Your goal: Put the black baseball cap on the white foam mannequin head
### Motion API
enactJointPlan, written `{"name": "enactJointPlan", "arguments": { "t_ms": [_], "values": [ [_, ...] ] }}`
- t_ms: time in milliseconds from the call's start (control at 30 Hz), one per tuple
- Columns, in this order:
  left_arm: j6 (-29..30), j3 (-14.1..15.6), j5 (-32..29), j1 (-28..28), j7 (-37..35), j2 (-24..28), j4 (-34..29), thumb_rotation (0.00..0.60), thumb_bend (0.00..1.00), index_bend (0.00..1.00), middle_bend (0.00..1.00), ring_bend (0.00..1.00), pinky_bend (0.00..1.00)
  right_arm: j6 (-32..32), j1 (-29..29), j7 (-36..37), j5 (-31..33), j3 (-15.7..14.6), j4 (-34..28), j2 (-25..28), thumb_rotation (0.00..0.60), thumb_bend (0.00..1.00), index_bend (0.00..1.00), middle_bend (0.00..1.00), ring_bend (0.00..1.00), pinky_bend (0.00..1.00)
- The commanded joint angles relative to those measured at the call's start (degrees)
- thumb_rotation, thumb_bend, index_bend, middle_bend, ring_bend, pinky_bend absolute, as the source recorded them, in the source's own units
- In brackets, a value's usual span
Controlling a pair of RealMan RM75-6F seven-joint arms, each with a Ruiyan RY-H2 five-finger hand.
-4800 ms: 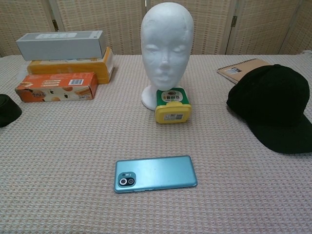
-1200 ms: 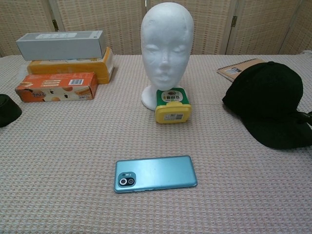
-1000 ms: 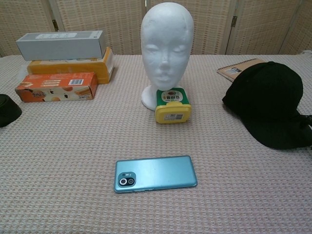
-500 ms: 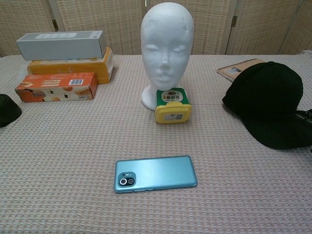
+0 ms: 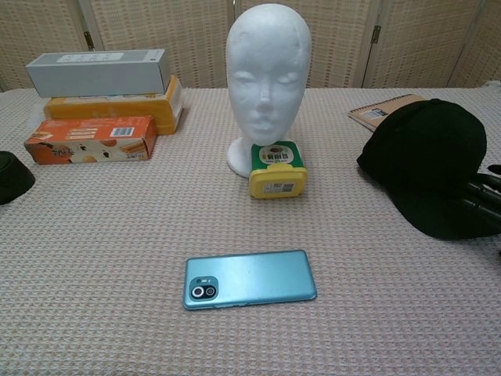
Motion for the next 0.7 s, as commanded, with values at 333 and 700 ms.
{"name": "enactJointPlan", "arguments": {
  "t_ms": [333, 700],
  "values": [
    [-0.1, -0.5, -1.0, 0.1, 1.1, -0.4, -0.2, 0.6, 0.26, 0.14, 0.01, 0.0, 0.23, 0.0, 3.8, -4.7, -2.1, -2.0, 0.1, 0.6, 0.6, 0.28, 0.0, 0.0, 0.0, 0.0],
    [-0.1, -0.6, -1.3, 0.1, 0.7, -0.2, -0.3, 0.6, 0.26, 0.14, 0.01, 0.0, 0.23, -2.5, 5.5, -8.0, -3.2, -3.2, 0.3, 1.1, 0.6, 0.39, 0.0, 0.02, 0.0, 0.0]
  ]
}}
